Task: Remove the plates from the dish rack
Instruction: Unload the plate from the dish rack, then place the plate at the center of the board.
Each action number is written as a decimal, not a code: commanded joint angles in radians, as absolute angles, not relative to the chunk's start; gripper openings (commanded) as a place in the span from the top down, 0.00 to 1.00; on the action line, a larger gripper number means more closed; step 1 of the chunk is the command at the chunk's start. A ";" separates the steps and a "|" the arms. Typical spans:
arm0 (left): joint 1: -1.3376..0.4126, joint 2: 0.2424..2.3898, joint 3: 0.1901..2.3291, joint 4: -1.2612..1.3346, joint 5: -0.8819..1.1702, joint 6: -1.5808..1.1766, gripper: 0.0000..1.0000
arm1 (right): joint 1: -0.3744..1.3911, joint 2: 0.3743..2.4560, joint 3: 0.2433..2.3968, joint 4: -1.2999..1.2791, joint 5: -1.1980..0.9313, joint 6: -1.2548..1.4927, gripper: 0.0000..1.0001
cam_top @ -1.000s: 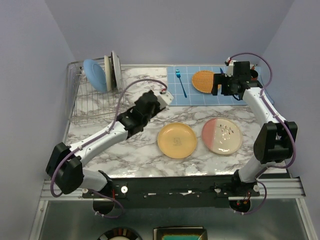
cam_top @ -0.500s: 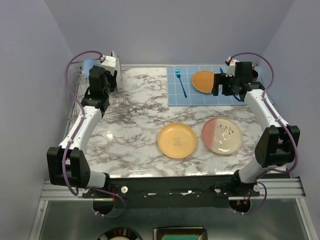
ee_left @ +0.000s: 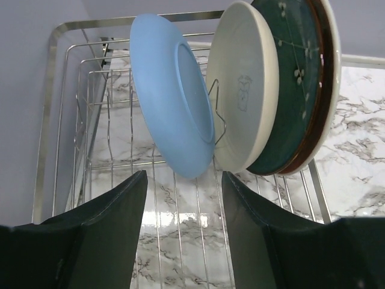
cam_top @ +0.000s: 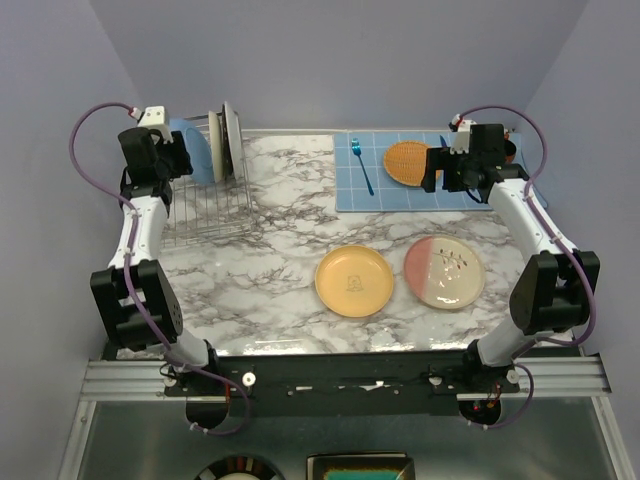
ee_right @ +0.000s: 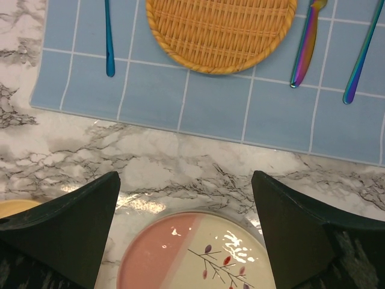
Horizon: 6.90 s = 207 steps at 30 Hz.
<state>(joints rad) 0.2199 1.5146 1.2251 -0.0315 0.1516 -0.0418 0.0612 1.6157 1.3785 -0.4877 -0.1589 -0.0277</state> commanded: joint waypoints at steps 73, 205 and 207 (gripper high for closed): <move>0.331 1.822 1.574 -0.041 0.825 -0.152 1.00 | 0.057 1.655 1.364 -0.500 -0.236 -0.037 0.01; -1.347 1.744 1.155 -0.574 -0.275 0.403 0.88 | -0.044 1.647 1.394 -0.514 -0.204 -0.035 0.01; -1.348 1.735 1.152 -0.561 -0.284 0.403 0.80 | -0.044 1.646 1.393 -0.512 -0.207 -0.037 0.01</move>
<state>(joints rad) -1.3422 1.7401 1.1568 -0.6128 -0.2283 0.3946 -0.0349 1.6562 1.3922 -0.5022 -0.1814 -0.0277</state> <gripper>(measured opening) 0.125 0.989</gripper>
